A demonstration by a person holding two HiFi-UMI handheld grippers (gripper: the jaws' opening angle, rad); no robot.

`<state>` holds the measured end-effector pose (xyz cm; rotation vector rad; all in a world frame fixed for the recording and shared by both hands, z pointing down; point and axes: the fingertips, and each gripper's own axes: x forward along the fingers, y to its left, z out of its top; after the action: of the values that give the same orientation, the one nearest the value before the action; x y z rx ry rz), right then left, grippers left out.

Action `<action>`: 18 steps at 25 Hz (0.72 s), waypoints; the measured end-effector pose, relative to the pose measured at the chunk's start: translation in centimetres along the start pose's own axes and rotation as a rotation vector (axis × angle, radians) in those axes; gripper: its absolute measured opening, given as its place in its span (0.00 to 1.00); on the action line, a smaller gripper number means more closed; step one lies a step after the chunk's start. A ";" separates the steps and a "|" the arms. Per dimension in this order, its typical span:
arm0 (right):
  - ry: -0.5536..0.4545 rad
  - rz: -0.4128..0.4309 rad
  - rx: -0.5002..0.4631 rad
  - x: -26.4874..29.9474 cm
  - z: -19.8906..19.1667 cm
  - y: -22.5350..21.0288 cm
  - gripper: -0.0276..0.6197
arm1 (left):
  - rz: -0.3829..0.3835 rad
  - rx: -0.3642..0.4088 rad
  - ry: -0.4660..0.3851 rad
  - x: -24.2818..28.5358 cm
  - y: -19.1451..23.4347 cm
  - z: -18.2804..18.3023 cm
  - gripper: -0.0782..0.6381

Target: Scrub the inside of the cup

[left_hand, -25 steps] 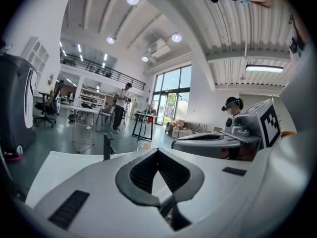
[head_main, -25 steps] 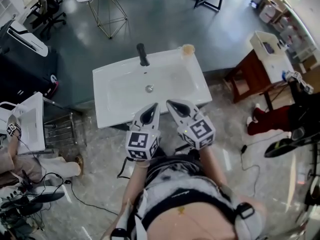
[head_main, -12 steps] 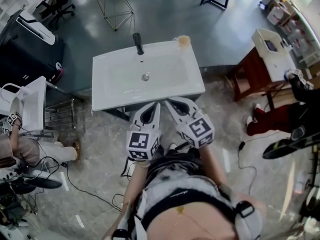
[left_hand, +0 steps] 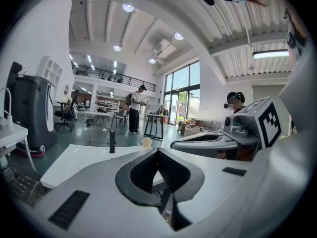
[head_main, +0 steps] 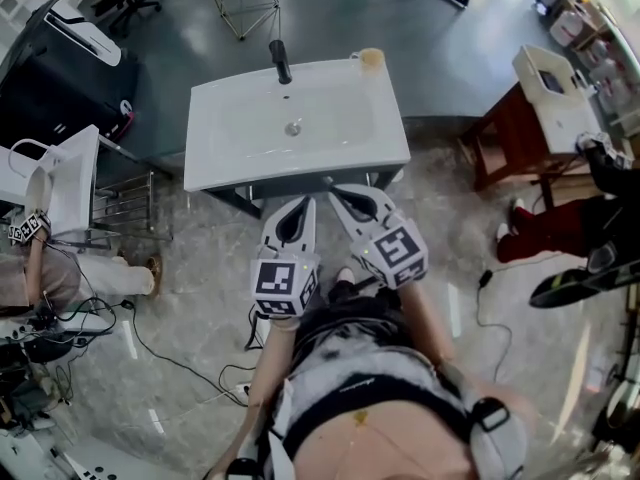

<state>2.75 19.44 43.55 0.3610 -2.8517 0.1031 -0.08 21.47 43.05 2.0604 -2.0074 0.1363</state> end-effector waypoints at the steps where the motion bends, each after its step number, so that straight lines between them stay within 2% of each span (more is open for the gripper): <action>1: 0.001 -0.002 -0.001 -0.1 0.0 0.2 0.05 | 0.000 0.000 -0.003 -0.2 0.0 0.0 0.13; 6: -0.023 -0.024 0.004 0.2 -0.3 0.6 0.05 | -0.035 0.009 -0.005 -0.8 0.0 0.0 0.13; 10: -0.005 -0.037 0.011 0.1 0.5 1.5 0.05 | -0.064 0.032 0.007 -1.2 0.1 -0.1 0.13; 18: -0.002 -0.069 0.017 0.2 0.5 2.7 0.04 | -0.109 0.030 0.026 -2.1 0.1 -0.6 0.13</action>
<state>1.78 22.00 43.00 0.4624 -2.8382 0.1133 -0.21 23.63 43.15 2.1700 -1.8838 0.1723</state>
